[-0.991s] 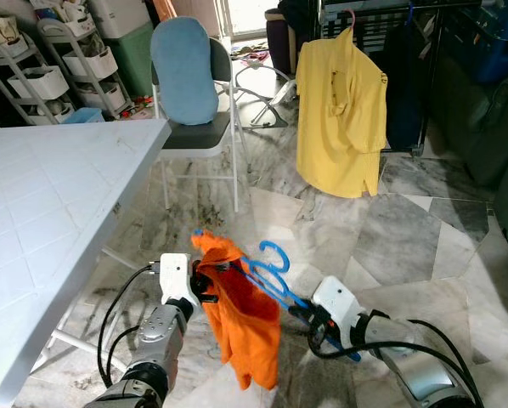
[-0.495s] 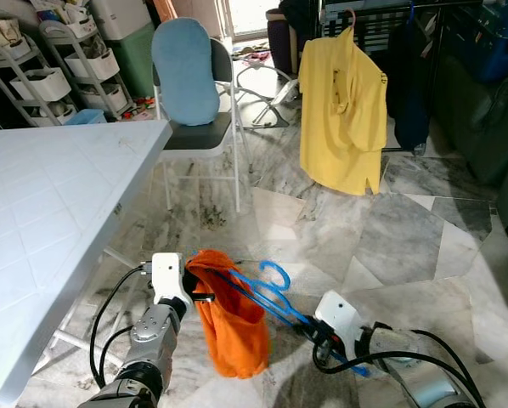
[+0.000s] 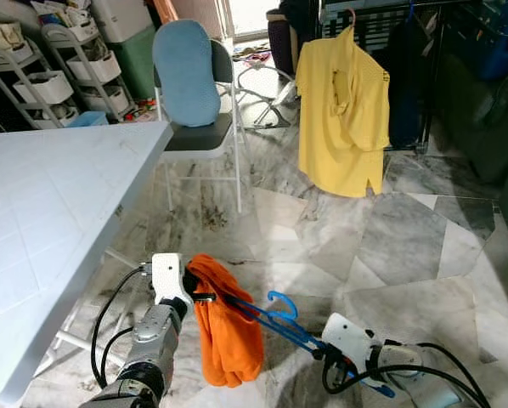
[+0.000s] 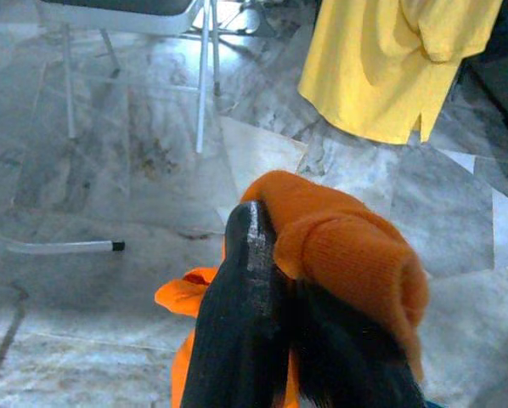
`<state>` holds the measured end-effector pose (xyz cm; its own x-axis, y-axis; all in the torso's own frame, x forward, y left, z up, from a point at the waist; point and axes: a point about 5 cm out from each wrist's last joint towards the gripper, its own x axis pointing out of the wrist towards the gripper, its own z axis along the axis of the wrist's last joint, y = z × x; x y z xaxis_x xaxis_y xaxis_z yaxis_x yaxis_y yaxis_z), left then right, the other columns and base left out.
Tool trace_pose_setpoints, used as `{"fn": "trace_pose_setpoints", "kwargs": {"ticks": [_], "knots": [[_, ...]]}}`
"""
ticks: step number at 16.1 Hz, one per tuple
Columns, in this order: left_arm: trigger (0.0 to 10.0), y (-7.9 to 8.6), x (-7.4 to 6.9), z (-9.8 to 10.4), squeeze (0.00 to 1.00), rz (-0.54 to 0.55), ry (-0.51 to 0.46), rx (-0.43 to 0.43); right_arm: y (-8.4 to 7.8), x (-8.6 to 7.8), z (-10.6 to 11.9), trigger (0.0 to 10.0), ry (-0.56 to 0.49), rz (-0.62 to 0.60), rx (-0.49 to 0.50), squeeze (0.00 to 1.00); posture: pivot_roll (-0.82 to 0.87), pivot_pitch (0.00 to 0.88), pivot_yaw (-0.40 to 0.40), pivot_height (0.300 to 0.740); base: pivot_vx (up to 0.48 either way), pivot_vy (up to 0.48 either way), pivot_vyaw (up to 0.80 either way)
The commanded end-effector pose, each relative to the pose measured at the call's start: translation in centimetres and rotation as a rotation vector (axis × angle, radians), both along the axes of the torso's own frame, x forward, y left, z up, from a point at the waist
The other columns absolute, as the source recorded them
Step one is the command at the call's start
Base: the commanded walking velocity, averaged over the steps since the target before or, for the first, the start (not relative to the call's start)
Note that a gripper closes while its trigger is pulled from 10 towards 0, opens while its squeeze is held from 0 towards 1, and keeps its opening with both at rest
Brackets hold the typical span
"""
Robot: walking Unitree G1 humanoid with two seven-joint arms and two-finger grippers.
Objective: Hang hanger
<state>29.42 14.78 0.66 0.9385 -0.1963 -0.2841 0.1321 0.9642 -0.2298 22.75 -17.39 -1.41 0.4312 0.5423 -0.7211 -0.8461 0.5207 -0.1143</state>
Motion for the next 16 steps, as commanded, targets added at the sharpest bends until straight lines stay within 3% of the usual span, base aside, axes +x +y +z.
{"fn": "trace_pose_setpoints", "kwargs": {"ticks": [1,4,8,12,16], "knots": [[0.0,0.8,-0.4,-0.6,0.00,0.005,0.039,0.038,-0.1,-0.4,0.1,10.0,-0.006,0.026,0.011,0.00,-0.21,0.000,0.215,0.740,0.000,0.000,0.00],[0.0,1.6,-1.1,-1.3,0.00,0.017,0.083,0.080,-1.3,-1.1,1.8,10.0,-0.011,0.064,0.086,0.00,-0.22,0.000,0.218,0.740,0.000,0.000,0.00],[0.0,2.1,-1.9,-2.1,0.00,0.012,0.131,0.122,-3.3,-2.8,3.1,10.0,0.030,0.147,0.096,0.00,-0.23,0.000,0.224,0.740,0.000,0.000,0.00],[0.0,2.2,-2.9,-3.1,0.00,-0.009,0.184,0.162,-4.1,-2.2,5.5,10.0,0.012,0.149,0.189,0.00,-0.23,0.000,0.227,0.740,0.000,0.000,0.00],[0.0,2.8,-3.3,-3.4,0.00,-0.005,0.209,0.192,-4.8,-1.5,6.2,10.0,-0.005,0.158,0.168,0.00,-0.22,0.000,0.224,0.740,0.000,0.000,0.00]]}}
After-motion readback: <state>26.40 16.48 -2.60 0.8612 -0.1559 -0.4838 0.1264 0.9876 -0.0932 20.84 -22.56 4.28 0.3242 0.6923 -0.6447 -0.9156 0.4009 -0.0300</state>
